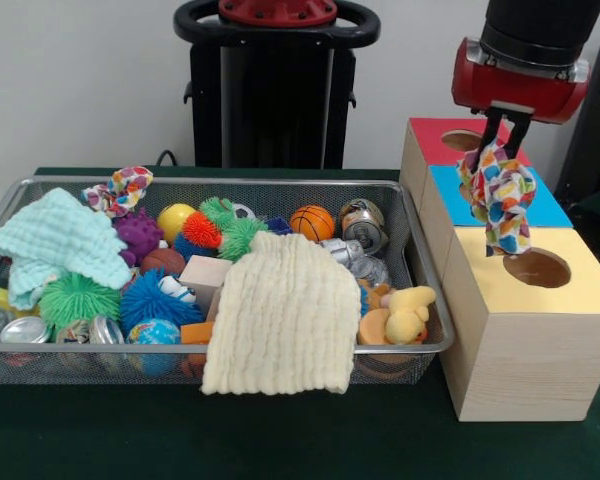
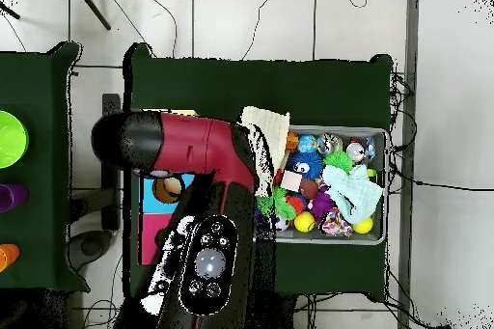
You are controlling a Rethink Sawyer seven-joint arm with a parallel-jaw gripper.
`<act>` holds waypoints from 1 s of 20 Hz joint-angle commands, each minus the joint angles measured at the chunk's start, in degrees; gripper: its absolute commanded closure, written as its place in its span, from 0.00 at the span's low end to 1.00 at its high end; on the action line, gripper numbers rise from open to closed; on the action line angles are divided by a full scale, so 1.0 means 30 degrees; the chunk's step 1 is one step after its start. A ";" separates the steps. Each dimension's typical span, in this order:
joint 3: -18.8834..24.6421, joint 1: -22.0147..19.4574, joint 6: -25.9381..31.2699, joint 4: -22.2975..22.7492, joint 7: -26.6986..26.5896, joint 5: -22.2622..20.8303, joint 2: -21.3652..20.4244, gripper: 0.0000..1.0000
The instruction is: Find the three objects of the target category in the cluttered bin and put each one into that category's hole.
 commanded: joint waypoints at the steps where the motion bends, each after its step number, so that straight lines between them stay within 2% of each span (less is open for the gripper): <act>1: 0.0407 0.0236 -0.1041 0.1609 0.5592 0.0382 0.1137 1.00; 20: -0.0179 0.1016 -0.0852 0.0887 0.6618 0.0227 0.1949 1.00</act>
